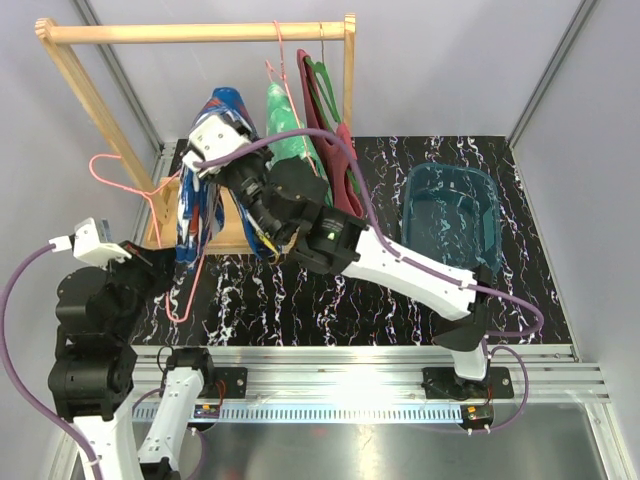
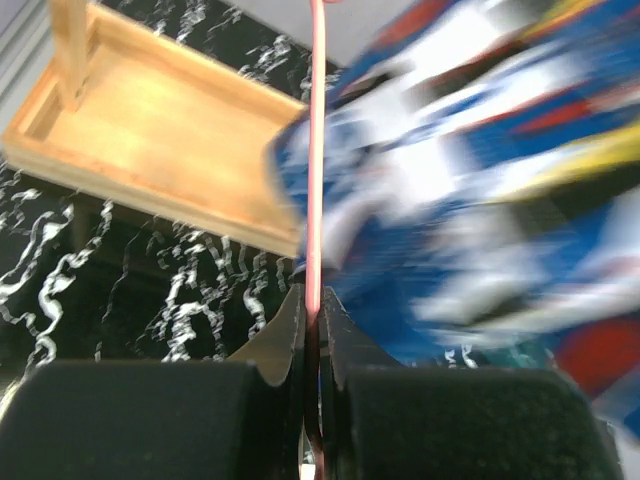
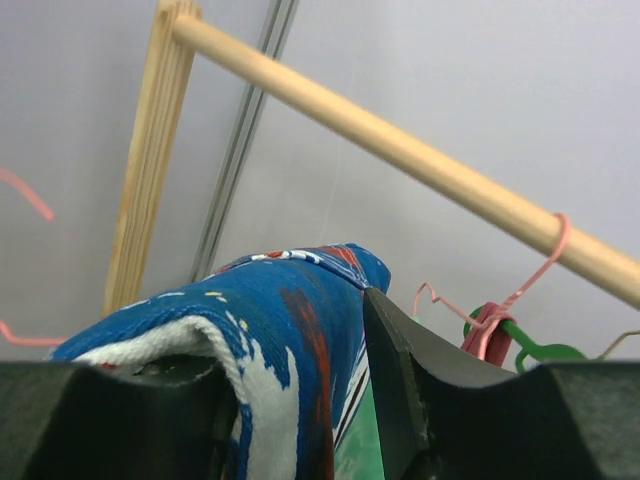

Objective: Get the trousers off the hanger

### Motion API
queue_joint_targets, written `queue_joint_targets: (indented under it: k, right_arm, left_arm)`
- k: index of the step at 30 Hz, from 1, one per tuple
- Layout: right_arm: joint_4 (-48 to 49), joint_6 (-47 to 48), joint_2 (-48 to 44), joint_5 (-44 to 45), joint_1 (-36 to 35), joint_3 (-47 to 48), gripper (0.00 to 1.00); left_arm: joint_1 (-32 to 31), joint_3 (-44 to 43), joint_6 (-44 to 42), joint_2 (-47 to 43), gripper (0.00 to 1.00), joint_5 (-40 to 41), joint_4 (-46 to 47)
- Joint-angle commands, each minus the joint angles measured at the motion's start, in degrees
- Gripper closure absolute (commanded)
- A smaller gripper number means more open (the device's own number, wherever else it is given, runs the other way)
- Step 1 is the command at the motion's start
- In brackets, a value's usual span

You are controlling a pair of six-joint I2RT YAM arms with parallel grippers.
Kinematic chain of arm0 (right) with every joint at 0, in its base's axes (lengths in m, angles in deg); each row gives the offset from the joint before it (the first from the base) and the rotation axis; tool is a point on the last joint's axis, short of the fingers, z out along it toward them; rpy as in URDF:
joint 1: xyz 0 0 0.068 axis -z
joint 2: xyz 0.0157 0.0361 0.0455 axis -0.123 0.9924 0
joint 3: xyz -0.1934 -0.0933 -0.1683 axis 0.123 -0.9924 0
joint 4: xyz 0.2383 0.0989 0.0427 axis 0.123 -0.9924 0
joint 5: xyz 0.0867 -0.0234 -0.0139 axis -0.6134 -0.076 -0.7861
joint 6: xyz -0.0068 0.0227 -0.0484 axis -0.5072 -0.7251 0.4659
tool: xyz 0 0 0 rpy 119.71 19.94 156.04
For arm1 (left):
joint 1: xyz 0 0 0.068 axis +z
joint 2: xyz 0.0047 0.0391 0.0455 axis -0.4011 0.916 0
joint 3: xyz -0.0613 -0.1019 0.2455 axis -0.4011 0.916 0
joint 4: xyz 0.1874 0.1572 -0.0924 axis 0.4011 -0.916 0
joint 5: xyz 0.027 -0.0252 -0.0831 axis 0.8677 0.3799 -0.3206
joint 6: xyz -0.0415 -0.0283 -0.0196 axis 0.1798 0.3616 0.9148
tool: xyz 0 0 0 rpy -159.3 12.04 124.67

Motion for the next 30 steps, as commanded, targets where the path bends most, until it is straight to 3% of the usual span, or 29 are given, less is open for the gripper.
queue_joint_targets:
  k: [1, 5, 14, 18, 21, 24, 26, 30]
  right_arm:
    - [2.4, -4.0, -8.3, -2.5, 0.4, 10.8, 1.00]
    - [-3.3, -6.0, -9.4, -2.3, 0.3, 19.8, 1.00]
    - [-6.5, -2.9, -21.4, 1.5, 0.2, 16.3, 1.00]
    - [-6.4, 2.9, -27.4, 5.5, 0.2, 13.2, 1.00]
    - [0.2, 14.5, -30.9, 12.4, 0.2, 6.9, 1.00]
    - [11.6, 25.5, -35.3, 18.6, 0.6, -5.6, 1.00]
    - [15.8, 27.0, -37.2, 21.1, 4.6, -13.3, 1.00]
    - [18.1, 20.7, -43.2, 23.0, 16.5, -26.6, 1.00]
  left_arm:
    - [0.0, 5.1, -2.2, -2.7, 1.00, 6.0, 1.0]
    - [0.0, 10.0, -2.2, -6.0, 1.00, 8.7, 2.4]
    - [0.0, 14.2, -4.3, -9.1, 1.00, 12.6, 5.2]
    - [0.0, 16.2, -5.1, -10.6, 1.00, 13.5, 6.9]
    - [0.0, 16.3, -5.7, -9.9, 1.00, 12.0, 7.6]
    - [0.0, 16.3, -6.4, -9.2, 1.00, 9.7, 9.0]
    - [0.0, 16.4, -6.6, -8.4, 1.00, 8.6, 10.1]
    - [-0.1, 16.2, -7.4, -7.6, 1.00, 6.1, 11.2]
